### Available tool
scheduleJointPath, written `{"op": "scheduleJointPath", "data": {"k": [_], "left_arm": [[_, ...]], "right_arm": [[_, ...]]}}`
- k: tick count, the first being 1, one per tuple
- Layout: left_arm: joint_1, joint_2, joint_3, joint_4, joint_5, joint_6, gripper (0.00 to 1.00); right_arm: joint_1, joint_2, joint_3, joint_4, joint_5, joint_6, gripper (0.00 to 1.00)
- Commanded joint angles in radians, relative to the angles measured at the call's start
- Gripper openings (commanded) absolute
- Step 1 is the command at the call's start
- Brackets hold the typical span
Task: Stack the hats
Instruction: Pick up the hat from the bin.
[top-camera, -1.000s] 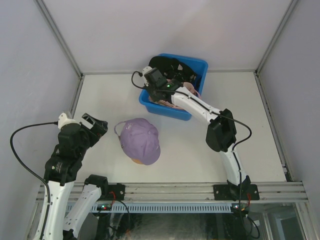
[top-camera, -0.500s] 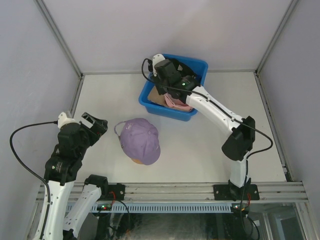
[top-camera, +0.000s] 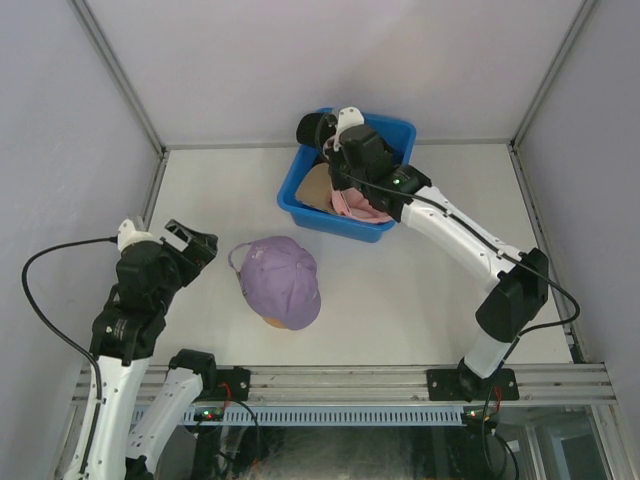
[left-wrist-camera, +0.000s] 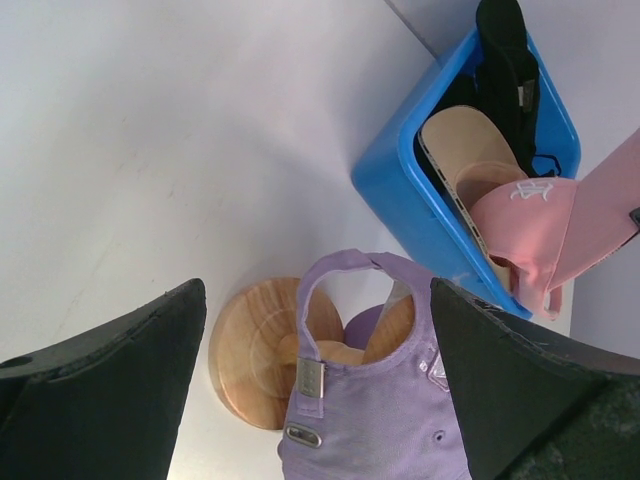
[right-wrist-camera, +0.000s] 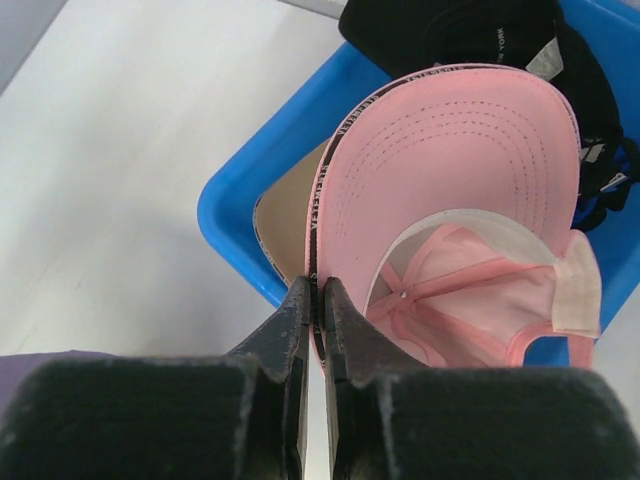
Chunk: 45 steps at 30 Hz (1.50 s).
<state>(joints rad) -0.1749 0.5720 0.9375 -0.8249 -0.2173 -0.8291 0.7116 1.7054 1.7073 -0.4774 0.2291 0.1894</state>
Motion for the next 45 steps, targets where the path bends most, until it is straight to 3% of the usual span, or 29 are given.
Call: {"op": "scheduleJointPath", "data": {"k": [1, 11, 19, 21, 25, 28, 34, 45], "left_arm": [[0.007, 0.021, 0.024, 0.089, 0.055, -0.019, 0.97], [0.008, 0.091, 0.086, 0.162, 0.119, -0.004, 0.97], [0.007, 0.129, 0.098, 0.192, 0.122, -0.001, 0.98], [0.007, 0.133, 0.094, 0.199, 0.122, 0.001, 0.98], [0.007, 0.138, 0.075, 0.221, 0.126, 0.001, 0.97], [0.007, 0.138, 0.062, 0.229, 0.138, -0.001, 0.98], [0.007, 0.128, 0.039, 0.240, 0.152, -0.012, 0.98], [0.008, 0.111, 0.020, 0.247, 0.176, -0.024, 0.97]], "right_arm": [[-0.034, -0.044, 0.093, 0.076, -0.048, 0.055, 0.00], [-0.105, 0.023, 0.287, 0.101, -0.111, 0.139, 0.00], [-0.179, 0.104, 0.310, 0.343, -0.215, 0.373, 0.00], [-0.185, 0.083, 0.190, 0.501, -0.215, 0.438, 0.00], [-0.206, -0.012, -0.210, 0.841, -0.145, 0.637, 0.00], [-0.222, -0.068, -0.450, 0.932, -0.099, 0.719, 0.00], [-0.233, -0.217, -0.699, 0.899, -0.035, 0.722, 0.00], [-0.239, -0.353, -0.843, 0.742, -0.020, 0.711, 0.00]]}}
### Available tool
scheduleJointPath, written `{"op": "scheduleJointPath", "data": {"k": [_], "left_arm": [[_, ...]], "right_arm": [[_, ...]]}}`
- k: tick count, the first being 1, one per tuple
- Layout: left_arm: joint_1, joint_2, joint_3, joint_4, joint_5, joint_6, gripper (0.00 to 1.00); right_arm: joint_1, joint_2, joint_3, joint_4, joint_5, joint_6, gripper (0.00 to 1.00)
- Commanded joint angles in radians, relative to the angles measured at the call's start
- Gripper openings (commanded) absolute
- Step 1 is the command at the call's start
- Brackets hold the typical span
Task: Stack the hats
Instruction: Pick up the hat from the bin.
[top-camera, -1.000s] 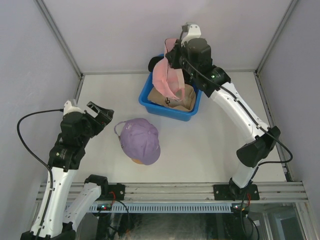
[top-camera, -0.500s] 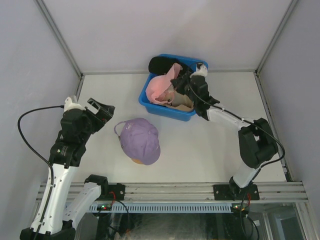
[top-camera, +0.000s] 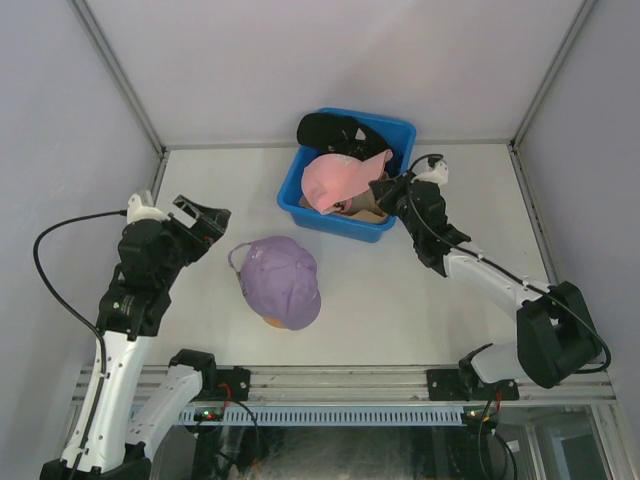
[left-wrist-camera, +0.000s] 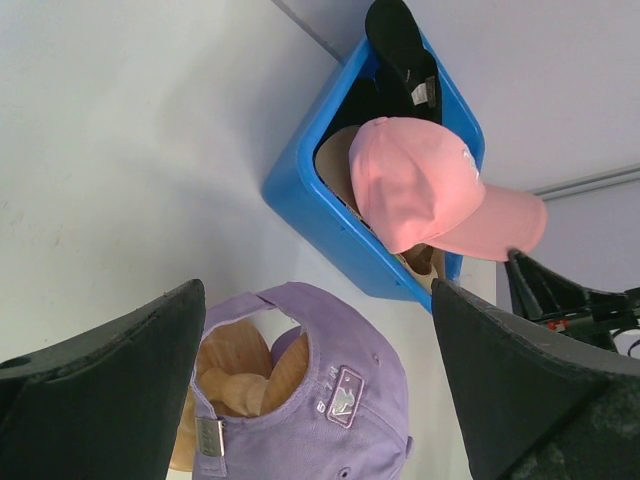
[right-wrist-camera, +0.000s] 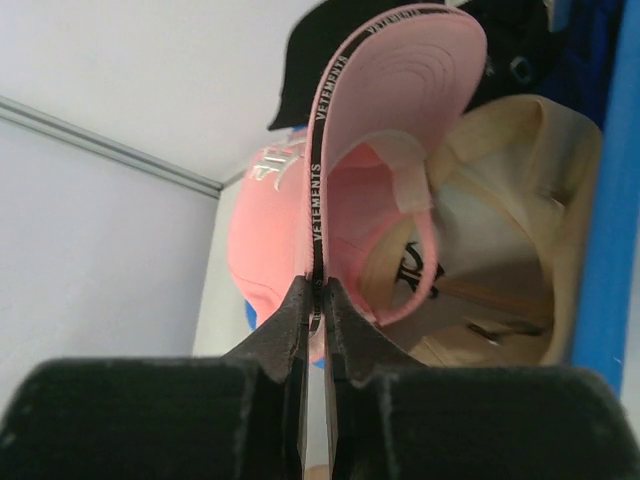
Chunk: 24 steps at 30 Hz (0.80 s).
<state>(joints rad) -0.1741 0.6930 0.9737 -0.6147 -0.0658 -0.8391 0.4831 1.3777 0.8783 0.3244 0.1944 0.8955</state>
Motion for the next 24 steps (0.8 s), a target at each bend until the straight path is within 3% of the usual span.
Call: {"op": "scheduleJointPath", "data": {"k": [1, 10, 24], "left_arm": [[0.006, -0.011, -0.017, 0.036, 0.026, -0.014, 0.97], [0.006, -0.020, -0.020, 0.029, 0.029, -0.014, 0.98], [0.006, -0.027, -0.014, 0.015, 0.026, -0.030, 0.97]], "right_arm": [[-0.011, -0.028, -0.016, -0.084, 0.013, 0.006, 0.01], [-0.008, -0.088, -0.148, -0.158, 0.036, 0.063, 0.10], [-0.054, -0.164, -0.171, -0.210, 0.027, 0.069, 0.39]]}}
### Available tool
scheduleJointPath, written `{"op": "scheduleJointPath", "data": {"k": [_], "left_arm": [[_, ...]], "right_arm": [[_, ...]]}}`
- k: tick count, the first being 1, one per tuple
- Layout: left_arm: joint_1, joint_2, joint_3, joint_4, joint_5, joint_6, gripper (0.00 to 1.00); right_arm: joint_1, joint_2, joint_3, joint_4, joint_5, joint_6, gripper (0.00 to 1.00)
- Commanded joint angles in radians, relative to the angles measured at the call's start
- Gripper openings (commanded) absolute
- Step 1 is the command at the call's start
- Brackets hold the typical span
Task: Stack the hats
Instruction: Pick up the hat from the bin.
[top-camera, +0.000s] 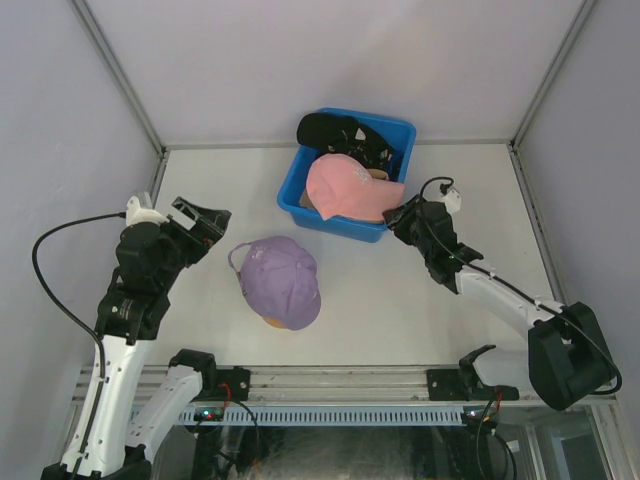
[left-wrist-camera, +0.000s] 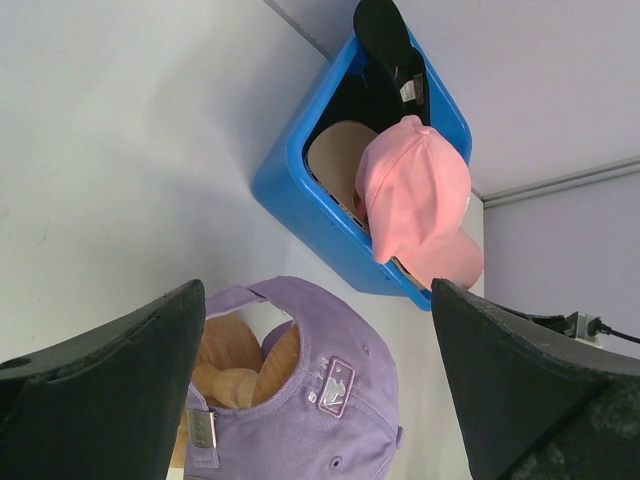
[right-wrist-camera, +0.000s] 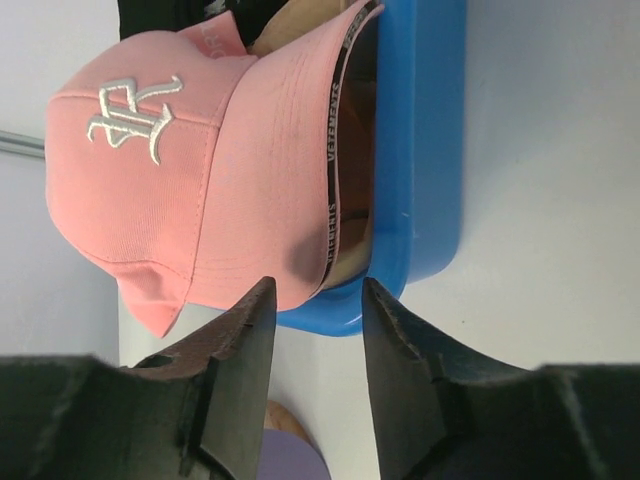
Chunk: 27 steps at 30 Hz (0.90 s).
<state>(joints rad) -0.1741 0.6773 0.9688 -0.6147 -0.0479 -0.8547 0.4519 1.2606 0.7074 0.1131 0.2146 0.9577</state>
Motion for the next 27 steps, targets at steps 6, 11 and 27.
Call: {"op": "scheduleJointPath", "data": {"k": [6, 11, 27], "left_arm": [[0.006, -0.010, -0.007, 0.012, 0.005, -0.023, 0.97], [0.005, 0.000, -0.004, 0.013, 0.002, -0.026, 0.97], [0.006, 0.033, 0.002, 0.013, -0.006, -0.014, 0.97]], "right_arm": [[-0.085, -0.070, -0.007, 0.028, -0.038, 0.014, 0.46], [-0.141, -0.036, 0.006, 0.083, -0.120, 0.024, 0.48], [-0.203, 0.154, 0.149, 0.191, -0.272, 0.058, 0.48]]}}
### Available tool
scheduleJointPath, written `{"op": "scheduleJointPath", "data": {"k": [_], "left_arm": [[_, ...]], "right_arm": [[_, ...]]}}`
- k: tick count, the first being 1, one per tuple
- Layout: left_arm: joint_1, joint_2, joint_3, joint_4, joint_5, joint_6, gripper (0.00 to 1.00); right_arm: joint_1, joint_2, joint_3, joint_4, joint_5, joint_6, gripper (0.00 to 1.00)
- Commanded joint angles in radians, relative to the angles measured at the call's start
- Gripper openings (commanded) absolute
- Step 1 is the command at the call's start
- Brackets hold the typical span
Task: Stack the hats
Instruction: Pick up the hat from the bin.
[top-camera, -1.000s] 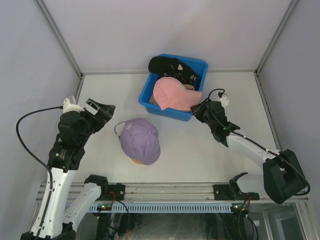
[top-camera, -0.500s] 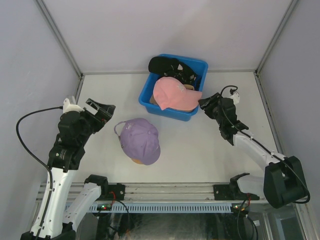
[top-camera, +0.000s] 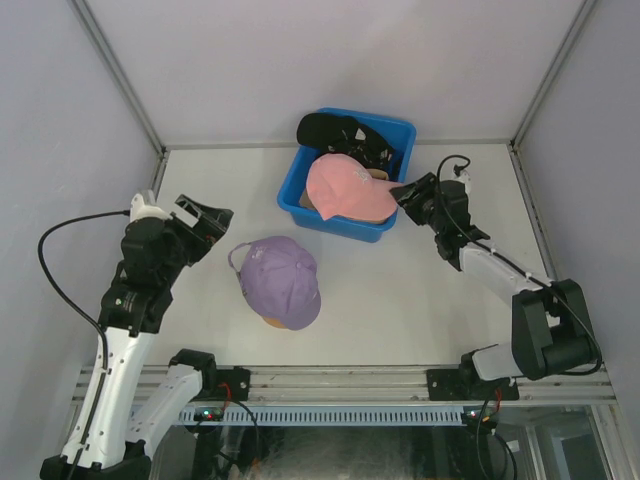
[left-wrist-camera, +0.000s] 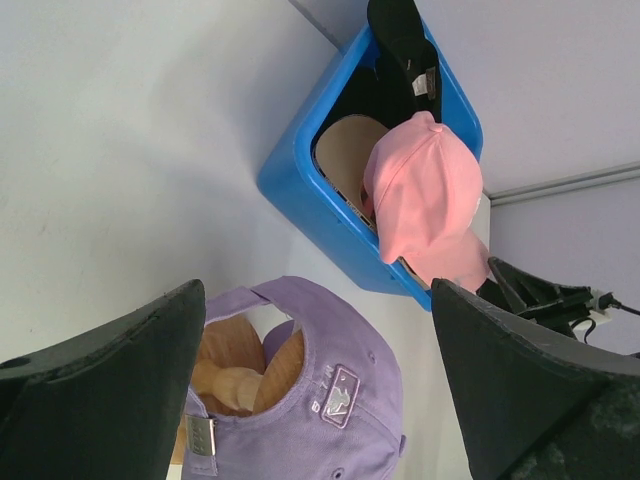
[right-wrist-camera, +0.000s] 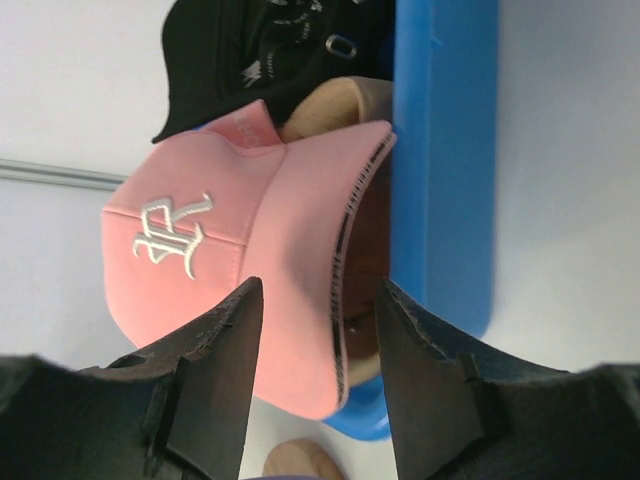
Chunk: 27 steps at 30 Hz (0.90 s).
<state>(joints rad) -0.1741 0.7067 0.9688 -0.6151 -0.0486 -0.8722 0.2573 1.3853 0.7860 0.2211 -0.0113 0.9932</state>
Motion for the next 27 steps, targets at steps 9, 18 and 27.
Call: {"op": "scheduleJointPath", "data": {"k": [9, 18, 27], "left_arm": [[0.006, 0.016, -0.012, 0.025, -0.002, 0.011, 0.97], [0.007, 0.003, -0.010, 0.025, 0.007, 0.010, 0.97], [0.006, -0.016, 0.031, 0.017, 0.018, 0.003, 0.97]], "right_arm": [[-0.026, 0.156, 0.132, 0.140, -0.153, 0.072, 0.43], [-0.046, 0.121, 0.123, 0.233, -0.233, 0.103, 0.00], [-0.024, 0.045, 0.173, 0.327, -0.263, 0.194, 0.00]]}}
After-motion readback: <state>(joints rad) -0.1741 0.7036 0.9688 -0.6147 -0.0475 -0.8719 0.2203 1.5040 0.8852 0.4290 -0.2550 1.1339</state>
